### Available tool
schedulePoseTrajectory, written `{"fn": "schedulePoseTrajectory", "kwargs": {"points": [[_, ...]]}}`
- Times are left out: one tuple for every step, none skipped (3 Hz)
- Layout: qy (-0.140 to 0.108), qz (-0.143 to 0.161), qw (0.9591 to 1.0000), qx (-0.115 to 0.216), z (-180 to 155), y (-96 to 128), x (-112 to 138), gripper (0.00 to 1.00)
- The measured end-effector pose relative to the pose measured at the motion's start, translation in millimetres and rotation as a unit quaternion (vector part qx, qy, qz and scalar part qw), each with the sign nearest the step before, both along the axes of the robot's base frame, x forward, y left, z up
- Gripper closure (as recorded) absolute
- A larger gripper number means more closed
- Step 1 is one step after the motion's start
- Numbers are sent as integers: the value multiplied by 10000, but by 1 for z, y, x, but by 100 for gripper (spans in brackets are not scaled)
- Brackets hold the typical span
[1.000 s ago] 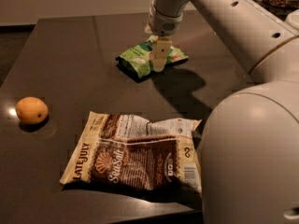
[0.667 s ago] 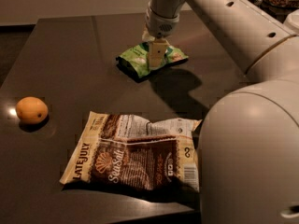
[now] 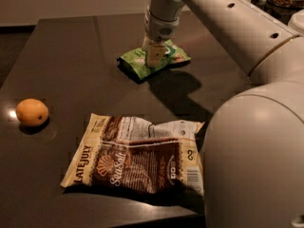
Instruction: Pick green rice chip bag
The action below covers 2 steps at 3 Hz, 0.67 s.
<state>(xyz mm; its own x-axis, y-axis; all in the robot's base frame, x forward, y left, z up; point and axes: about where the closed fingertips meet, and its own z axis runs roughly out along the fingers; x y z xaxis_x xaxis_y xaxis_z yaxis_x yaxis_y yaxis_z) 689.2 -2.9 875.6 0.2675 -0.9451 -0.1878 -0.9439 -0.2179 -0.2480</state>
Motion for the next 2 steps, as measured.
{"fn": "schedulePoseTrajectory", "kwargs": {"points": [[-1, 0, 10000, 15, 1, 0, -2, 99], [-2, -1, 10000, 15, 2, 0, -2, 100]]}}
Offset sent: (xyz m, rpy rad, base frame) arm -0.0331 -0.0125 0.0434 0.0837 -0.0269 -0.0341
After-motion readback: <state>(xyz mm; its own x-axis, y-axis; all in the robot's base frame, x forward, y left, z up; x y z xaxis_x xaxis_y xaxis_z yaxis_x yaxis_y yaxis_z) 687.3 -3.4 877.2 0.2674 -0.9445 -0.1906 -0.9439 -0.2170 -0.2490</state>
